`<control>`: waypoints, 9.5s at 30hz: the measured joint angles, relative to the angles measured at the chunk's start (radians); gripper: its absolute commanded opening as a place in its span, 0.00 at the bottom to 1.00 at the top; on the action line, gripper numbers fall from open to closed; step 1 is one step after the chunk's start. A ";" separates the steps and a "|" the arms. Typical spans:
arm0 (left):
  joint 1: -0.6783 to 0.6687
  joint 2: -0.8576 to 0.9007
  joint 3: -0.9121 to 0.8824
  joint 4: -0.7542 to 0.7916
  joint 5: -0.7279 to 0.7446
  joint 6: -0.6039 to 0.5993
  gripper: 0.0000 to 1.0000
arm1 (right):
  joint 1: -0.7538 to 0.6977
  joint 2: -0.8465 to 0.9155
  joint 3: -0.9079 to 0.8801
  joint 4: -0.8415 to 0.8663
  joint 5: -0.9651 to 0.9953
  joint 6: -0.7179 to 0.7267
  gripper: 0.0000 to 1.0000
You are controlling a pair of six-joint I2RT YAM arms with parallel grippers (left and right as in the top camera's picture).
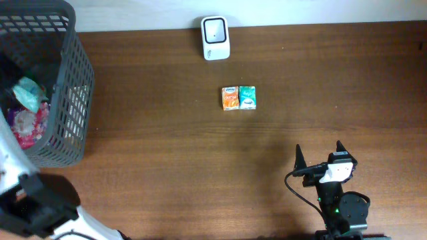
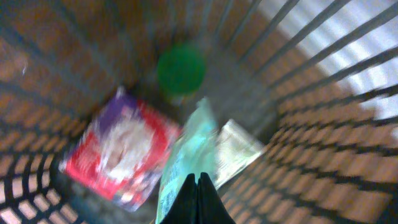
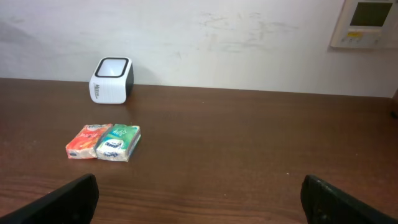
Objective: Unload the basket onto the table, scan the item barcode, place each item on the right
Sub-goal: 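Reach the left gripper into the basket and grasp the green toilet tissue pack, then set the green toilet tissue pack left of the small packs and release, then grasp the pink floral tissue pack in the basket with the left gripper, then place the pink floral pack on the table left of the green pack, then reach the left gripper into the basket and grasp the white Pantene tube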
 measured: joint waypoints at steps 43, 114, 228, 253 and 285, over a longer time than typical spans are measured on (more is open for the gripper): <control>-0.100 0.413 0.026 -0.172 -0.194 0.291 0.50 | 0.000 0.000 0.000 0.000 0.000 0.000 0.99; -1.003 0.278 -0.323 0.386 0.064 -0.311 0.42 | 0.000 0.000 0.000 0.000 0.000 0.001 0.99; -0.777 0.358 0.889 -0.527 -0.242 -0.132 0.82 | 0.000 -0.001 0.000 0.000 0.000 0.000 0.99; 0.060 0.339 0.275 -0.388 0.003 0.329 0.93 | 0.000 -0.001 0.000 0.000 0.000 0.000 0.99; 0.055 0.340 -0.247 -0.019 0.252 0.596 0.68 | 0.000 -0.001 0.000 0.000 0.000 0.000 0.99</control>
